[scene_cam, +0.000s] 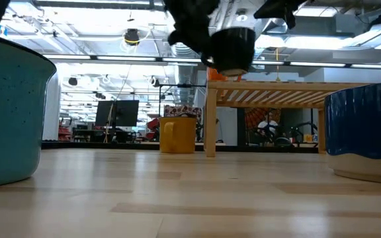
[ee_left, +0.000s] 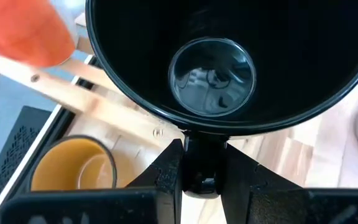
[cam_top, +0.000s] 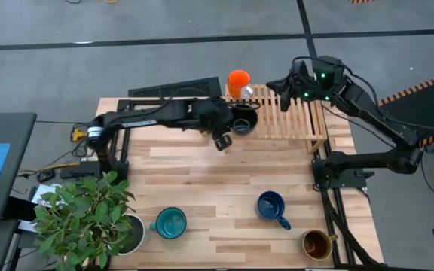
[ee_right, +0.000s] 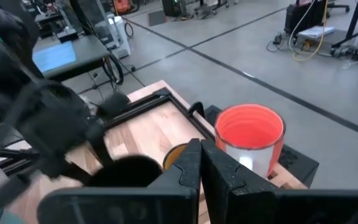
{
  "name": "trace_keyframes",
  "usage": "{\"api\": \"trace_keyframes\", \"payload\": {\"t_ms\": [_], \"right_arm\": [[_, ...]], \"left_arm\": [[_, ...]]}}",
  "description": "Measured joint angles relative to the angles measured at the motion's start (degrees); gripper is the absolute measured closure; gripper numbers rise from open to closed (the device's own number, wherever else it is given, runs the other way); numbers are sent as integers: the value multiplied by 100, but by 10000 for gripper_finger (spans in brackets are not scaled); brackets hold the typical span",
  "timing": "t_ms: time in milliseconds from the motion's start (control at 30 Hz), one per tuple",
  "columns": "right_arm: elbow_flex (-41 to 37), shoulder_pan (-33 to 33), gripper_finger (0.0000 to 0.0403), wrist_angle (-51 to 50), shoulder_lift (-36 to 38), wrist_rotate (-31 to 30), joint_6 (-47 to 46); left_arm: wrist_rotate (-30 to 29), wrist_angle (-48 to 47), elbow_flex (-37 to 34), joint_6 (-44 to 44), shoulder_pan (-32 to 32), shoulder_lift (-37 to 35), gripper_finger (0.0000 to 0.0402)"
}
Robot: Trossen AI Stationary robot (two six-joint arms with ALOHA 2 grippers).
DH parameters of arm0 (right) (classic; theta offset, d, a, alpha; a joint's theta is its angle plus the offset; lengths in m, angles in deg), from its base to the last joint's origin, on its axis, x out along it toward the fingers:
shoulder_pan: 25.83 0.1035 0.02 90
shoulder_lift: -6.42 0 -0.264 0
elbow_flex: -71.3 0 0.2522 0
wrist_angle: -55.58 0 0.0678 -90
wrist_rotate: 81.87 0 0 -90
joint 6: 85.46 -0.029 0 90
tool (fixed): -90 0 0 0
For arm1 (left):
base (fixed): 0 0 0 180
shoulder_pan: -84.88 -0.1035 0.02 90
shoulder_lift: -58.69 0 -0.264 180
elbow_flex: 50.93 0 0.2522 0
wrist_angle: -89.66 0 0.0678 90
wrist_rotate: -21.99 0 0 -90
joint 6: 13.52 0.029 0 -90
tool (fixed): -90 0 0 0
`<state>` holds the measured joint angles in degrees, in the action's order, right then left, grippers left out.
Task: Place coffee mugs
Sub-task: Put the black mug on the shelf, then put the blue mug on the shelf
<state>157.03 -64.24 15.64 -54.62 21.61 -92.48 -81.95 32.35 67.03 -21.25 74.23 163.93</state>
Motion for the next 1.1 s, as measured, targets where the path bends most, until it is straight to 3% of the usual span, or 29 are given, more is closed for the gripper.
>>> {"api": "trace_keyframes", "payload": {"t_ms": [267,500,767,1100], "right_arm": [[6,0,374,2,0,-2,74],[6,0,372,7,0,-2,109],[6,0,372,9,0,-4,105],[6,0,373,11,0,-6,101]], "left_arm": [[-424,127,38,31,-77,152,350],[-282,164,38,278,-216,198,349],[-207,171,45,247,-390,182,283],[75,324,40,214,-427,185,268]]}}
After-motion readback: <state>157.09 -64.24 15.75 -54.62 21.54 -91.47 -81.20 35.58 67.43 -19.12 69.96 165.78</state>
